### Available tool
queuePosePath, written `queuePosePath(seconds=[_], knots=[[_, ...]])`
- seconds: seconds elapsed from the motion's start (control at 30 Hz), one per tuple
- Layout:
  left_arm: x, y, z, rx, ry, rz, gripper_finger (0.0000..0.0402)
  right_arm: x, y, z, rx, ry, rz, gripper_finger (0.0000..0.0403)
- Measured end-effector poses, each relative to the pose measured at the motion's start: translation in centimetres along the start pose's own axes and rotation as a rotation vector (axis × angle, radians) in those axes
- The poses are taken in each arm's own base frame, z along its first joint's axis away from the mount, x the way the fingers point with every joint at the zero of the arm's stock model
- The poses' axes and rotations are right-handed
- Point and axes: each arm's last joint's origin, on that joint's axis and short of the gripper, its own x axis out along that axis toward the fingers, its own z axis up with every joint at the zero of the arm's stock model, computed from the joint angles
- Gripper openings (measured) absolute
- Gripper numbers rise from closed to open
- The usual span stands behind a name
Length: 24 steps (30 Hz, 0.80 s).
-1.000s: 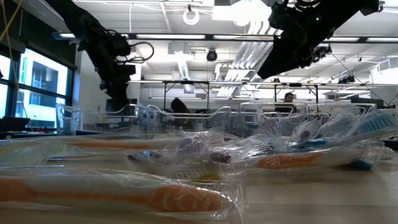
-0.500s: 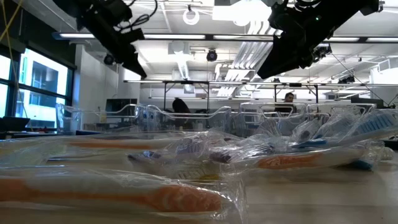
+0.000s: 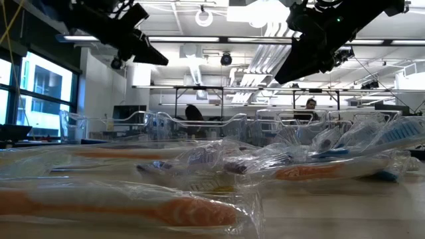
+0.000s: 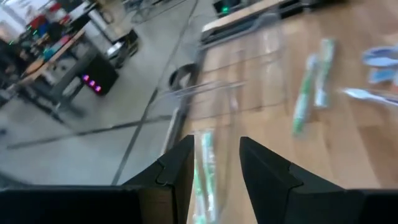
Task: Pick & Place Toothbrushes
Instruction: Put the green toothbrush into the middle left transparent bin
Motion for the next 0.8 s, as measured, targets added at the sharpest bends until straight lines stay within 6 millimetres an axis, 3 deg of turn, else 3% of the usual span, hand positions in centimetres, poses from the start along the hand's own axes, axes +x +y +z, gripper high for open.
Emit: queuePosePath(seconds=[0.2,0.37,0.57,0.8], knots=[[0.0,-2.4,0.0,0.035,-0.018,-0.1,0.0125,0.0,0.0,0.0,0.0,0.0,0.001,0.0114],[-0.4,-4.3,1.7,0.073,-0.135,-0.161,0.0125,0.0,0.0,0.0,0.0,0.0,0.0,0.0114],[-1.3,-6.3,4.3,0.239,-0.344,-0.188,0.0125,0.0,0.0,0.0,0.0,0.0,-0.001,0.0114],[-2.0,-7.8,5.0,0.283,-0.386,-0.226,0.0125,0.0,0.0,0.0,0.001,0.0,-0.001,0.0114]])
